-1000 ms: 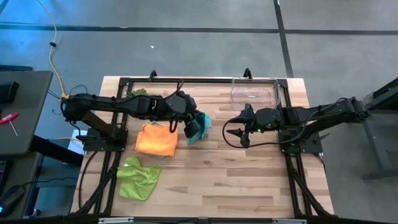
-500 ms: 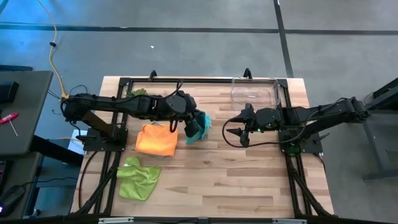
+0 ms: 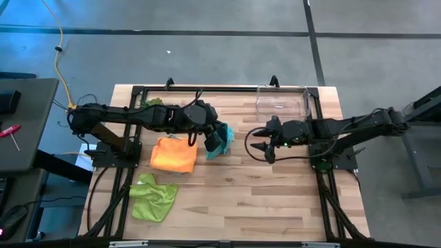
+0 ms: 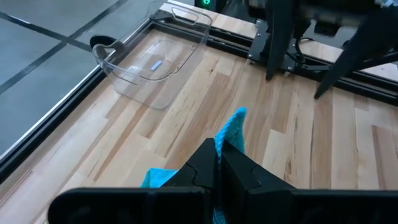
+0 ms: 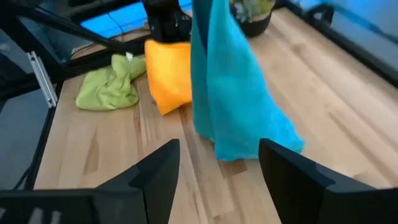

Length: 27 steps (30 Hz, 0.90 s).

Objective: Fold microfiber towels

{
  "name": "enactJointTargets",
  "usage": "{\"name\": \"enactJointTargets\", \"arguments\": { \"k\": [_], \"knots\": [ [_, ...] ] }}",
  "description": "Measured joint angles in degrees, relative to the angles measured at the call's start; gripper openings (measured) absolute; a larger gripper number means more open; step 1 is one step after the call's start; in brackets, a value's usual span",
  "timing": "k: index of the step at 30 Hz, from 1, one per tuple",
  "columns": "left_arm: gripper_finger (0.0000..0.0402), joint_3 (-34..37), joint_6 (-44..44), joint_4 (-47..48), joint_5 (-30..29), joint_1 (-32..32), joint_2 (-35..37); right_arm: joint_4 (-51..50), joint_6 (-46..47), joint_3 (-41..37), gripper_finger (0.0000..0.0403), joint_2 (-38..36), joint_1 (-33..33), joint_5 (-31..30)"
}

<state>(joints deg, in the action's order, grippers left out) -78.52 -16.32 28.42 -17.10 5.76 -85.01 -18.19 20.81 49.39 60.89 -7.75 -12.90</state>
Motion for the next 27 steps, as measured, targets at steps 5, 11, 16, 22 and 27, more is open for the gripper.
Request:
{"name": "enactJointTargets", "arguments": {
  "k": [5, 11, 16, 22, 27],
  "knots": [
    [0.0000, 0.0, -1.9, 0.0, -0.9, 0.0, 0.0, -0.4, -4.5, 0.0, 0.0213, 7.3, -1.3, 4.1],
    [0.0000, 0.0, -4.5, 0.0, -1.5, 0.1, 0.0, 5.5, -6.8, 0.0, 0.0213, 21.2, -4.3, -1.6],
    [0.0000, 0.0, -4.4, -1.9, -1.2, 0.5, 0.0, 18.3, -7.0, 0.0, 0.0213, 33.1, -5.9, -11.0],
    [0.0000, 0.0, -1.6, -3.3, -1.4, 0.8, 0.0, 25.7, -2.2, 4.8, 0.0212, 44.9, -6.7, -20.2],
    [0.0000, 0.0, -2.5, -3.1, -1.1, 1.0, 0.0, 20.8, 0.8, 12.5, 0.0211, 51.5, -6.5, -24.6]
  ]
}}
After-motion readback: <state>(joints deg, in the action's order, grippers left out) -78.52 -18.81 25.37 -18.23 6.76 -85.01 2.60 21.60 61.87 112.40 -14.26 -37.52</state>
